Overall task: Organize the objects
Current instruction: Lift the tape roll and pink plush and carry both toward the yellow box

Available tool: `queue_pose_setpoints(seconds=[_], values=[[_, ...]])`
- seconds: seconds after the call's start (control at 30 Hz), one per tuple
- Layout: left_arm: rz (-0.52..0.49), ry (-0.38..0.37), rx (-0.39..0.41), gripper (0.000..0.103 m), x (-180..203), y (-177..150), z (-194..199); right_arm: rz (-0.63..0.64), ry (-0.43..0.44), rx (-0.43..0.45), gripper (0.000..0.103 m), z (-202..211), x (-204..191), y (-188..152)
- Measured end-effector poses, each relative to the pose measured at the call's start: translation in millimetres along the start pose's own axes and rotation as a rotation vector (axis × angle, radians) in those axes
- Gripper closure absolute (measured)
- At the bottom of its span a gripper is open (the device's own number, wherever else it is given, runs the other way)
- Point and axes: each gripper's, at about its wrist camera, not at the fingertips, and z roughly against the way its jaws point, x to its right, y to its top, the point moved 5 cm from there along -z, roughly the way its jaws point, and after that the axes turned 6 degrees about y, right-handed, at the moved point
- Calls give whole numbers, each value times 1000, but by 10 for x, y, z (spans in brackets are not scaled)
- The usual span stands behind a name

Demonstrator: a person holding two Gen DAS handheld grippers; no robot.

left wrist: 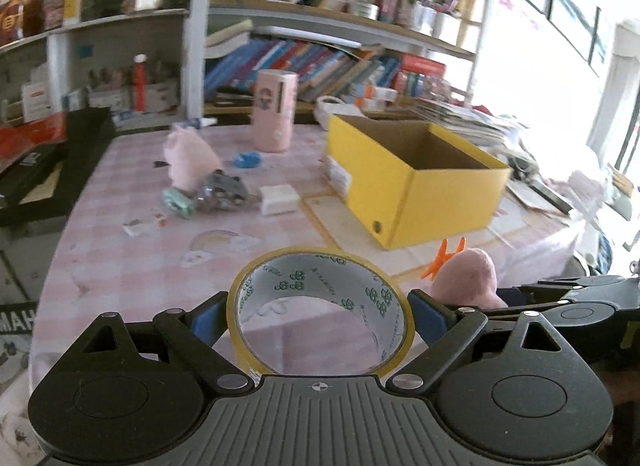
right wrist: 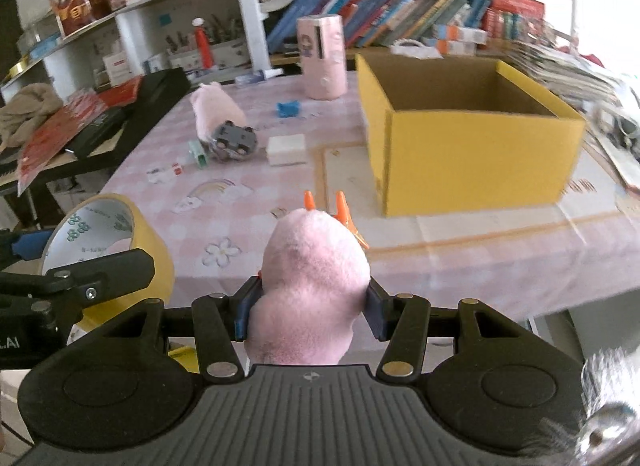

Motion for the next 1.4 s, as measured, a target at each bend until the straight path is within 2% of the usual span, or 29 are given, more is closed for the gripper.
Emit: queue_pose_setpoints(seconds=[0.3, 0.87, 1.4], values=[[-65, -77, -1, 9, 307, -13, 2, -90, -67, 21, 53, 251, 281, -200], [-157, -187, -7, 9, 806, 103, -198, -191, -159, 44, 53, 472, 754, -310], [-178, -206, 29, 9, 1006, 343, -399, -197, -187, 64, 53, 462, 1063, -86]])
